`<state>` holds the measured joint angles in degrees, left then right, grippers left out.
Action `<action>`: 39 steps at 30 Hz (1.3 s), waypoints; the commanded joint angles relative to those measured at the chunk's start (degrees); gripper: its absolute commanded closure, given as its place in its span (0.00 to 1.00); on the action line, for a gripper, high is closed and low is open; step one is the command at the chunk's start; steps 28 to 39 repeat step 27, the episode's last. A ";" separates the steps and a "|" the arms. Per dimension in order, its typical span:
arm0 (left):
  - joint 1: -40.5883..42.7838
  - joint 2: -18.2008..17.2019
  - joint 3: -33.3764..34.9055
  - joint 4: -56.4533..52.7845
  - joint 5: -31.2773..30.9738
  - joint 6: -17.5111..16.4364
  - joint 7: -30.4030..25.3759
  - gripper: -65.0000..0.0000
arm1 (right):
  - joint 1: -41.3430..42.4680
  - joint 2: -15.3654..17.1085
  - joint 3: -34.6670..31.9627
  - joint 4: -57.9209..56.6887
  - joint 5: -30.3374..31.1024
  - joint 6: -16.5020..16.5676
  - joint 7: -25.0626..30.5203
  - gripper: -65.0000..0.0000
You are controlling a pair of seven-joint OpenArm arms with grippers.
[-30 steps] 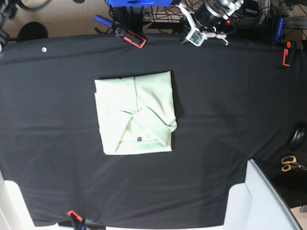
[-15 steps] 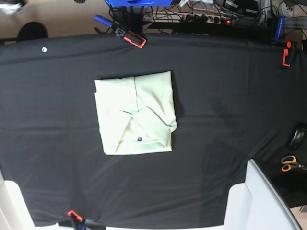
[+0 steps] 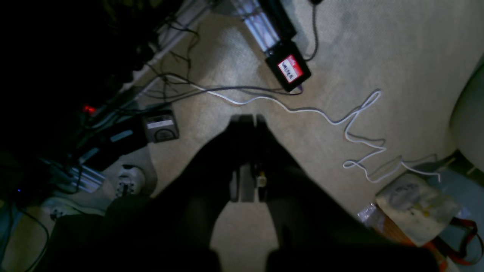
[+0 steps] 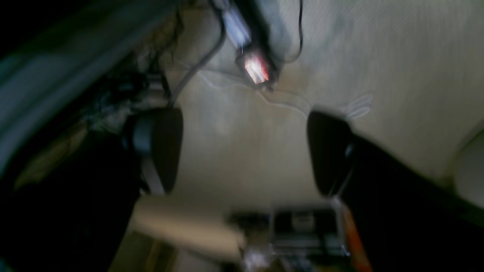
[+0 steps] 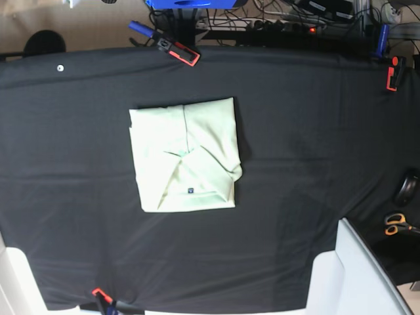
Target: Fold the T-shirt properly
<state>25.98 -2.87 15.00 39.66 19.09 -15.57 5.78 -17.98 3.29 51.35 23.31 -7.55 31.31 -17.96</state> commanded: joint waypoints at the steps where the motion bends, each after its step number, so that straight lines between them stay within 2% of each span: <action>1: -0.61 0.72 0.07 -2.34 -0.41 -0.21 -0.37 1.00 | -0.26 1.33 -1.11 -3.13 -0.14 -1.82 3.49 0.25; 3: -4.22 1.25 -0.02 -9.20 -0.50 -0.21 -0.81 1.00 | 0.44 2.64 -4.98 -8.76 -0.14 -6.74 11.85 0.25; 5: -8.26 1.34 -0.02 -16.58 -2.34 -0.21 -0.99 1.00 | 0.79 3.08 -8.14 -11.49 -0.05 -13.24 17.65 0.24; 7: -12.13 1.34 0.07 -22.65 -6.83 -0.21 -1.08 1.00 | 1.05 3.08 -9.37 -12.54 0.04 -19.49 20.55 0.24; 9: -14.42 0.72 0.69 -25.20 -11.05 -0.21 -2.75 1.00 | 1.41 2.91 -9.37 -12.54 0.04 -22.39 21.16 0.24; 11: -15.03 -1.21 0.69 -25.11 -12.02 -0.21 -4.95 1.00 | 1.76 2.91 -9.11 -12.63 0.56 -22.56 20.99 0.24; 14: -15.38 -2.09 0.69 -25.02 -11.93 -0.21 -5.74 1.00 | 1.58 3.08 -6.56 -12.72 3.82 -22.56 21.08 0.24; 20: -16.26 -2.00 0.69 -25.11 -11.93 -0.21 -5.74 1.00 | 1.58 4.49 -5.86 -12.54 4.69 -22.56 20.90 0.24; 39: -16.97 -1.83 0.60 -25.11 -12.02 -0.21 -5.65 1.00 | 1.58 4.49 -5.86 -12.54 4.69 -22.65 20.90 0.24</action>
